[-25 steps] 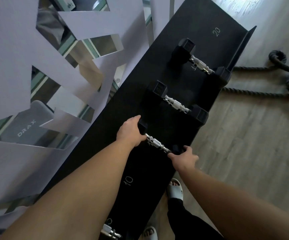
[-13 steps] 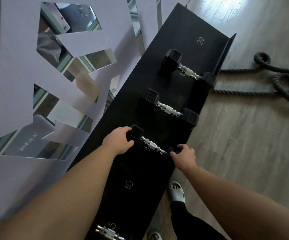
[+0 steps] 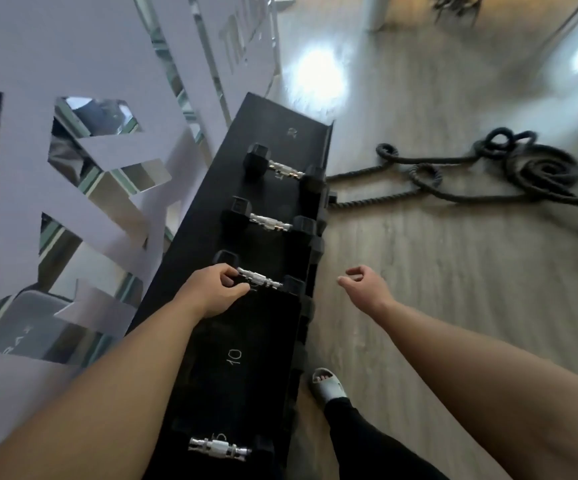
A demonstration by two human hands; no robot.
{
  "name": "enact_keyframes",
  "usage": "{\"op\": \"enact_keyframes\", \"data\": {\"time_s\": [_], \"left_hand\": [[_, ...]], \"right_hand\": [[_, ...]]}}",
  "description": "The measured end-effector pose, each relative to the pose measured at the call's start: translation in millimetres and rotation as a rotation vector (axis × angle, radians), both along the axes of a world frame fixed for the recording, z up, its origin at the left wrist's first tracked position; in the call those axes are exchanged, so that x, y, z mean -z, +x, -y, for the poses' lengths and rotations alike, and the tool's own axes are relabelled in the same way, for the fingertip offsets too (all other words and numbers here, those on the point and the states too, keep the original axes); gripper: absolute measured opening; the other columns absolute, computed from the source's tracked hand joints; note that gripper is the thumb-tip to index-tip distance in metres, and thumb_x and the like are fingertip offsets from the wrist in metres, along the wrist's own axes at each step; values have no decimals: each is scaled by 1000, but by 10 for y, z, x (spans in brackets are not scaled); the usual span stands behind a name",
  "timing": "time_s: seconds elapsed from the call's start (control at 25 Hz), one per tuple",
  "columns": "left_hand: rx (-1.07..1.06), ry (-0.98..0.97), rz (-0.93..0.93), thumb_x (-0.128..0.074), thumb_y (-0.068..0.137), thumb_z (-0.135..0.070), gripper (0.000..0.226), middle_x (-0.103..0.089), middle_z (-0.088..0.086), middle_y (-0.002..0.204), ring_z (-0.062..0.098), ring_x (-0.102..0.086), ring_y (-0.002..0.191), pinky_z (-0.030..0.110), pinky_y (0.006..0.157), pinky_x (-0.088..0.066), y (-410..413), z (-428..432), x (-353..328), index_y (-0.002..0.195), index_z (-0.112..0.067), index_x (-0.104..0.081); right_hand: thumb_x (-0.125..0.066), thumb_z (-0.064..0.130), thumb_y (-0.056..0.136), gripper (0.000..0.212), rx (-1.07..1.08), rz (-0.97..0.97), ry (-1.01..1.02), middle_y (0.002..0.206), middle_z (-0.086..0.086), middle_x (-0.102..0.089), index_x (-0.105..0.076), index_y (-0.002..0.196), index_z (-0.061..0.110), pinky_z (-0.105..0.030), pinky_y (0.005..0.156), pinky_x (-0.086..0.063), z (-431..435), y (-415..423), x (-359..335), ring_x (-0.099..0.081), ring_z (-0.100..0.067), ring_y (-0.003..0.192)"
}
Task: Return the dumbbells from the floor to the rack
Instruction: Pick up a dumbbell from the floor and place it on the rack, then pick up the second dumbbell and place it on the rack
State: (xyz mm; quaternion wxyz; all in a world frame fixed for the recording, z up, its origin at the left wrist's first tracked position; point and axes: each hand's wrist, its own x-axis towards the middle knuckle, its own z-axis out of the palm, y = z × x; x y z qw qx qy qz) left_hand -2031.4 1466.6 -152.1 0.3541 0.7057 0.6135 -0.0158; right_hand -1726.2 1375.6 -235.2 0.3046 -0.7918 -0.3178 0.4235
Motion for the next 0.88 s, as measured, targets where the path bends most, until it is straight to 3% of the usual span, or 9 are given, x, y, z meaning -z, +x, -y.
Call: {"op": "enact_keyframes", "data": {"time_s": [0.2, 0.28, 0.36, 0.68, 0.88], "left_hand": [[135, -23, 226, -70, 90, -53, 40, -68, -11, 109, 10, -63, 103, 28, 79, -50, 822, 695, -277, 123, -32, -64], [215, -16, 272, -71, 90, -52, 38, -70, -9, 106, 9, -65, 97, 28, 78, -51, 1273, 978, -382, 119, -29, -67], [303, -4, 289, -74, 87, -51, 37, -73, -10, 101, 8, -67, 93, 25, 74, -52, 1719, 1232, -507, 115, -27, -70], [661, 62, 291, -73, 84, -59, 36, -73, -15, 100, 9, -68, 96, 35, 87, -54, 3766, 2194, -1166, 110, -35, -67], [896, 23, 304, -75, 83, -55, 38, -73, -12, 102, 12, -69, 97, 33, 88, -54, 5482, 3463, -994, 112, -31, -69]], "right_hand": [[-71, 38, 93, 40, 231, -42, 66, 94, -2, -65, -68, 119, 8, -26, 58, -40, 1095, 554, -450, -58, -14, 73], [-72, 42, 92, 39, 334, -41, 89, 83, 2, -61, -69, 115, 11, -25, 53, -35, 1526, 844, -660, -54, -12, 66], [-72, 43, 91, 35, 435, -6, 125, 78, 5, -59, -70, 110, 14, -24, 52, -34, 1984, 1189, -900, -54, -12, 66], [-71, 40, 92, 29, 809, 59, 186, 88, 0, -63, -68, 104, 14, -25, 55, -33, 4189, 2690, -1296, -53, -16, 69], [-74, 38, 91, 25, 957, 93, 155, 83, -2, -61, -67, 99, 16, -26, 52, -33, 5738, 3717, -1141, -50, -14, 60]]}}
